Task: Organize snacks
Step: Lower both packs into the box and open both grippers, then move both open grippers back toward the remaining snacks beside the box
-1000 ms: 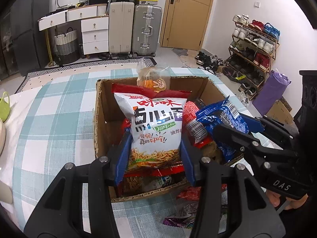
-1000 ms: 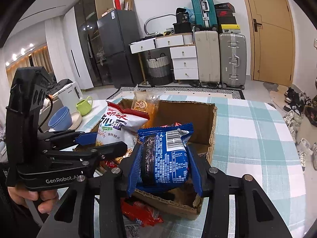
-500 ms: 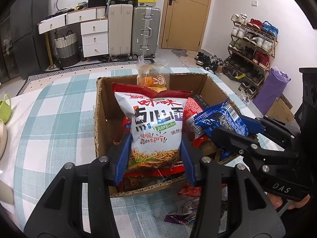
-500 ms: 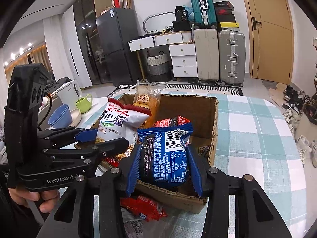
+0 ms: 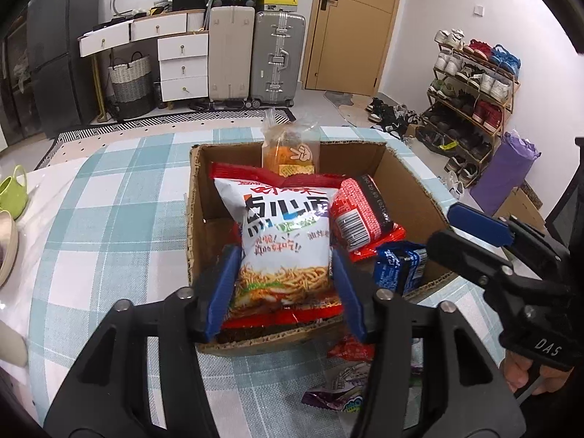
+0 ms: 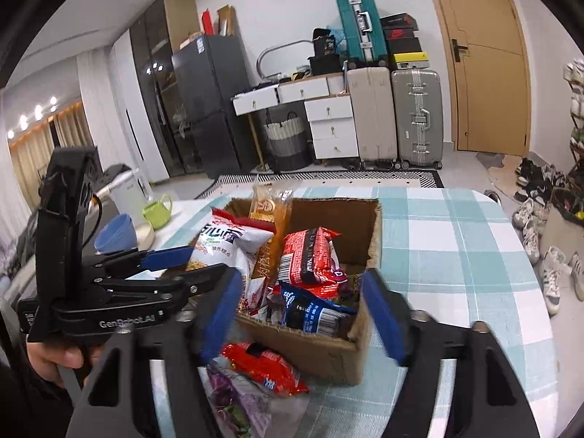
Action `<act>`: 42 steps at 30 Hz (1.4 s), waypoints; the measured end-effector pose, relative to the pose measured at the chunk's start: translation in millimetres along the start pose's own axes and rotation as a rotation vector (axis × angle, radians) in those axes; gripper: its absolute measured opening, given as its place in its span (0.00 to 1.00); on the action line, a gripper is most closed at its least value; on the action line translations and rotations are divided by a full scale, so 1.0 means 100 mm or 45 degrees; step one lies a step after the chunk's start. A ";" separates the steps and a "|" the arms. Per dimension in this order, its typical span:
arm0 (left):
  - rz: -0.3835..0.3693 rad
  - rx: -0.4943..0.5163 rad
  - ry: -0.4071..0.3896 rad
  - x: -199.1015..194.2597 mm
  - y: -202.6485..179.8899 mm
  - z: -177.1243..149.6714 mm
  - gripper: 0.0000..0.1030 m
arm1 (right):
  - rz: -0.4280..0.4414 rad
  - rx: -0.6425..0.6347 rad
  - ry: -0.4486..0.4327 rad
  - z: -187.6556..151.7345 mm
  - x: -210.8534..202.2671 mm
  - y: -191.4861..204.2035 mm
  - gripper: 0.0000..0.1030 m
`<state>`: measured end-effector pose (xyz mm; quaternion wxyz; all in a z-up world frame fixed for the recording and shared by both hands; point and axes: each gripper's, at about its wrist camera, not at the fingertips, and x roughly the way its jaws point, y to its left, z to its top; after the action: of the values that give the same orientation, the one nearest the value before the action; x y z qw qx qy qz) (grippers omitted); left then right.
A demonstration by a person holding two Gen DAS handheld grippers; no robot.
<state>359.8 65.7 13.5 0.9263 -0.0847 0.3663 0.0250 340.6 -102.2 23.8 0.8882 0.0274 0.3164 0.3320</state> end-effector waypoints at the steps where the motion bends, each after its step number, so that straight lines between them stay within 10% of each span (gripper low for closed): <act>1: -0.002 -0.004 -0.006 -0.04 0.01 0.01 0.61 | 0.000 0.013 -0.004 -0.01 -0.05 -0.02 0.74; 6: 0.007 0.009 -0.035 -0.27 0.01 0.01 0.78 | -0.033 0.048 -0.005 -0.08 -0.19 -0.09 0.95; 13: 0.019 0.016 -0.055 -0.60 0.00 -0.07 1.00 | -0.091 0.105 0.037 -0.21 -0.31 -0.16 0.99; 42: 0.010 -0.008 0.017 -1.01 -0.08 -0.99 0.99 | -0.134 0.152 0.138 -0.91 -0.63 -0.14 0.99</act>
<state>220.0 42.1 12.8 0.9235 -0.0862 0.3727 0.0293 259.5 -165.4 -17.9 0.8829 0.0457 0.3841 0.2663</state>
